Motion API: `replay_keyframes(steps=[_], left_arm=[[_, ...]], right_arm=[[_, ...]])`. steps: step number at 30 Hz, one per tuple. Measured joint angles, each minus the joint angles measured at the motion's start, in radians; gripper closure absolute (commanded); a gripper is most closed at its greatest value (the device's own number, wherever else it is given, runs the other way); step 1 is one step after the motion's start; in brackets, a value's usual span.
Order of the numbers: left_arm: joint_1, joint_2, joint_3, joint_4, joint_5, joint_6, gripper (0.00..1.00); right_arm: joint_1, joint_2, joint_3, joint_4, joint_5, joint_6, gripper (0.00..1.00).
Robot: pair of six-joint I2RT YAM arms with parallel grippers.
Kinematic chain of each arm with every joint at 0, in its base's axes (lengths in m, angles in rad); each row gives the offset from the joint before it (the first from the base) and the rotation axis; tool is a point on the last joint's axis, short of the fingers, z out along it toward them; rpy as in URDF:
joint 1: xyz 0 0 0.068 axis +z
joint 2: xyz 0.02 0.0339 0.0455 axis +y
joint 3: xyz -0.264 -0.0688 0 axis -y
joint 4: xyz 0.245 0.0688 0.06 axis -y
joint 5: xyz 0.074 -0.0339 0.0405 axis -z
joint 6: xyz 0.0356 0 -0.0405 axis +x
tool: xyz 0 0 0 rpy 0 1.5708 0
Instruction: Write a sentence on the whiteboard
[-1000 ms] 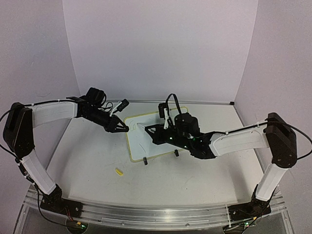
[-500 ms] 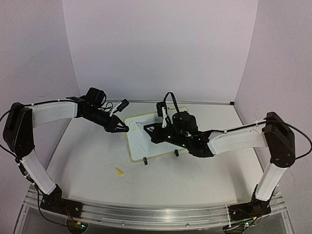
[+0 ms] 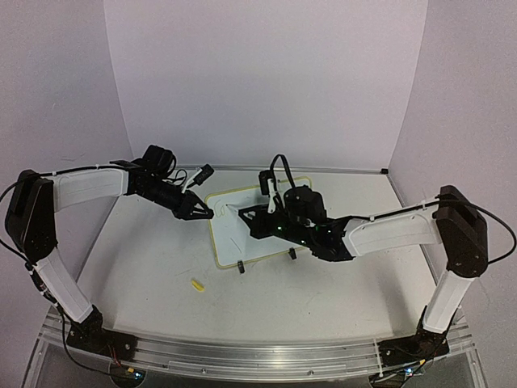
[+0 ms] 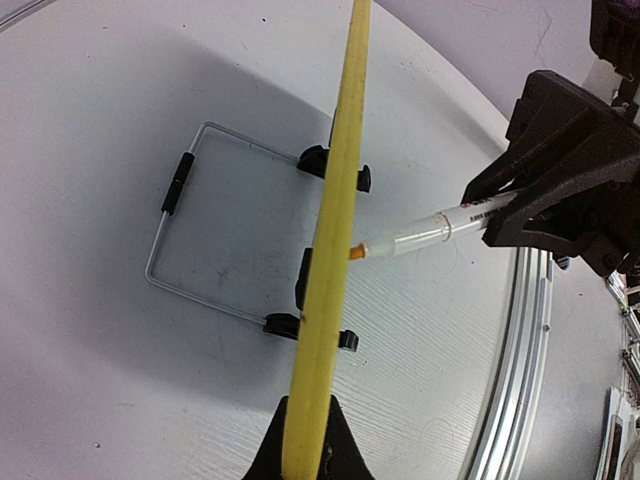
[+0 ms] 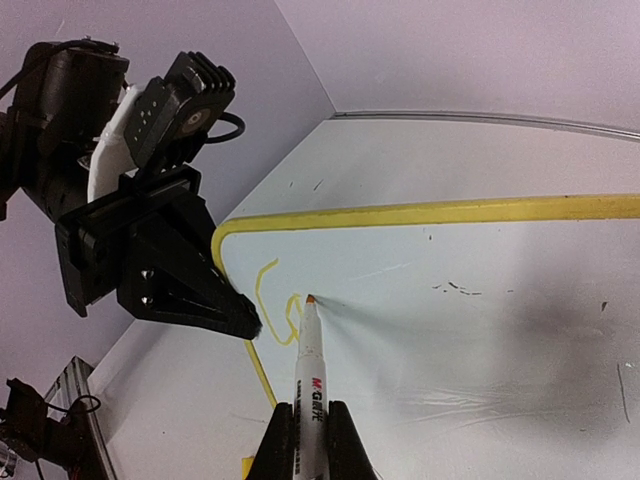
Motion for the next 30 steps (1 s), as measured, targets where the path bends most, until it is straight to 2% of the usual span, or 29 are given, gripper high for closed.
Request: replay_keyframes(steps=[30], left_arm=[[0.0, 0.0, 0.0, 0.0, -0.001, 0.0, 1.0]], right_arm=[[0.0, 0.0, -0.022, -0.015, -0.007, 0.02, 1.0]])
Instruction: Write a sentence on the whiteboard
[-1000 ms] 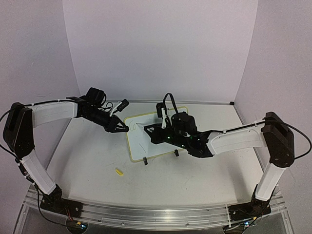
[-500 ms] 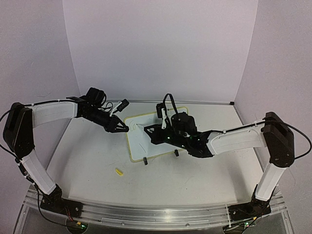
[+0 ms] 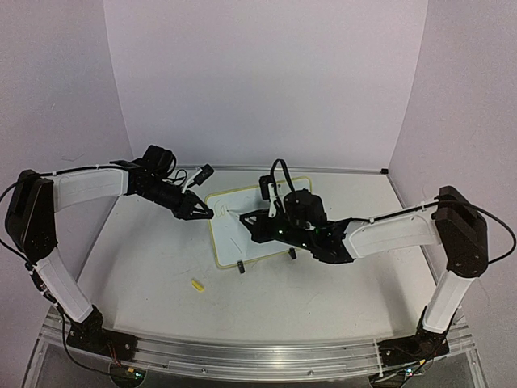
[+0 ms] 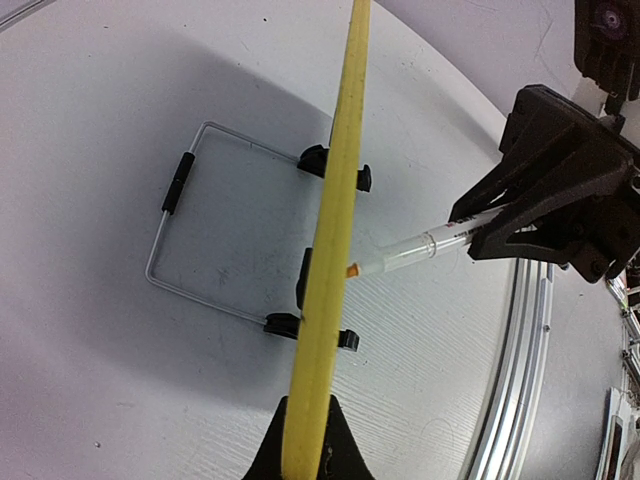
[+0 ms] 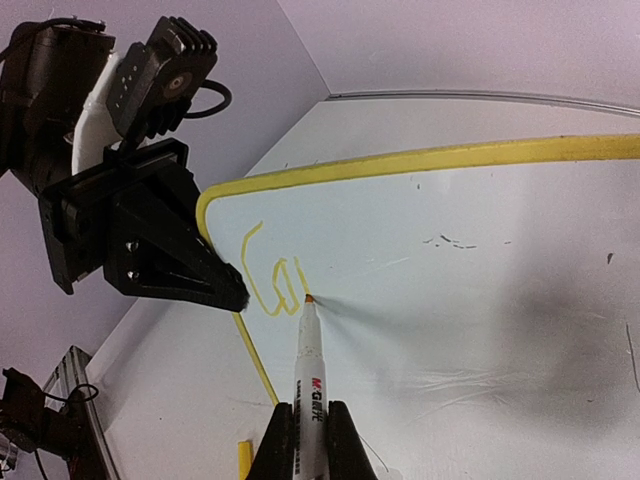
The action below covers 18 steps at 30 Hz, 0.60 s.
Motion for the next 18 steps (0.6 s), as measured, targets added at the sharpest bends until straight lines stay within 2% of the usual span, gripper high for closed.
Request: replay_keyframes(steps=[18], left_arm=[[0.0, 0.0, 0.0, 0.0, -0.001, 0.0, 1.0]], right_arm=[[0.004, 0.0, -0.006, -0.012, 0.006, -0.001, 1.0]])
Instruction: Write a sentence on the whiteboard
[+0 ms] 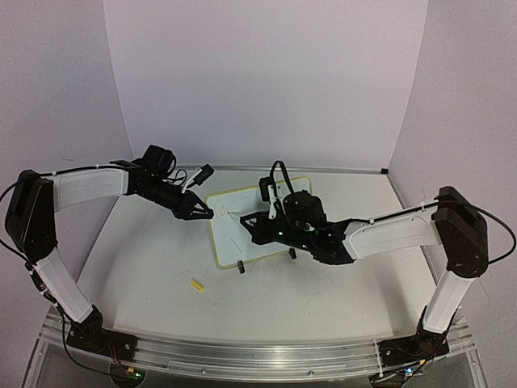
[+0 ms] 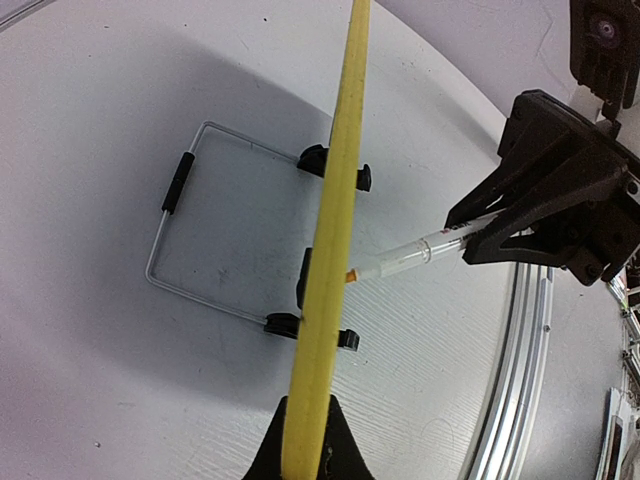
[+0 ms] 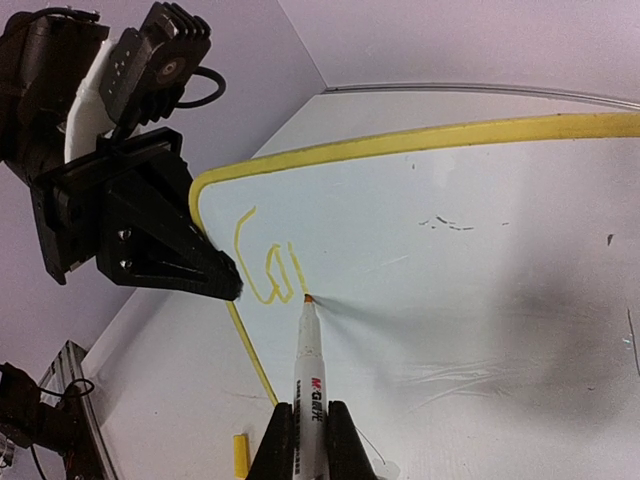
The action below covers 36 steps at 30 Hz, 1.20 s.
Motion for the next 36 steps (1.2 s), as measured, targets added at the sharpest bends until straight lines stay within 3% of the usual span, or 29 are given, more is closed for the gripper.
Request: replay_keyframes(steps=[36], left_arm=[[0.0, 0.0, 0.0, 0.0, -0.004, -0.003, 1.0]], right_arm=[[0.008, -0.009, 0.044, -0.053, 0.067, -0.03, 1.0]])
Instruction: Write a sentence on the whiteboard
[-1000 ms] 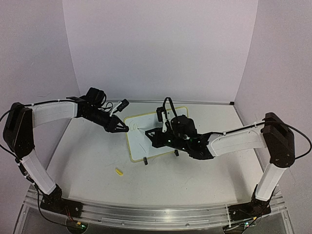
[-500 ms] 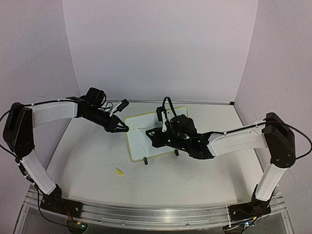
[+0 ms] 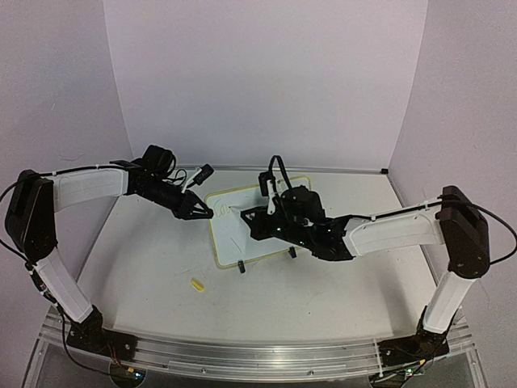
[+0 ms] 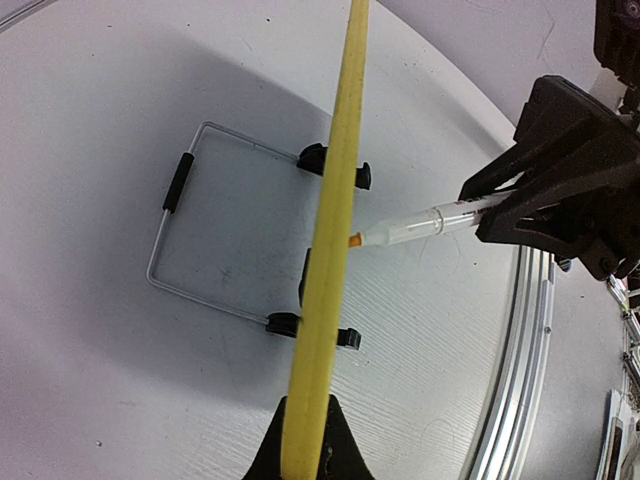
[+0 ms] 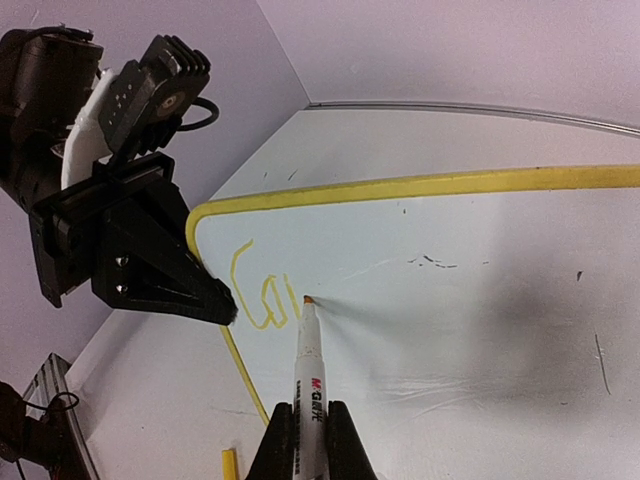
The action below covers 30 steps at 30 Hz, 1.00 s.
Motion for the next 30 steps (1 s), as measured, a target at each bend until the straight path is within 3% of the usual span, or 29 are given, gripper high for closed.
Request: replay_keyframes(steps=[30], left_arm=[[0.0, 0.0, 0.0, 0.0, 0.0, 0.0, 1.0]], right_arm=[[0.0, 0.0, 0.015, 0.001, 0.013, -0.002, 1.0]])
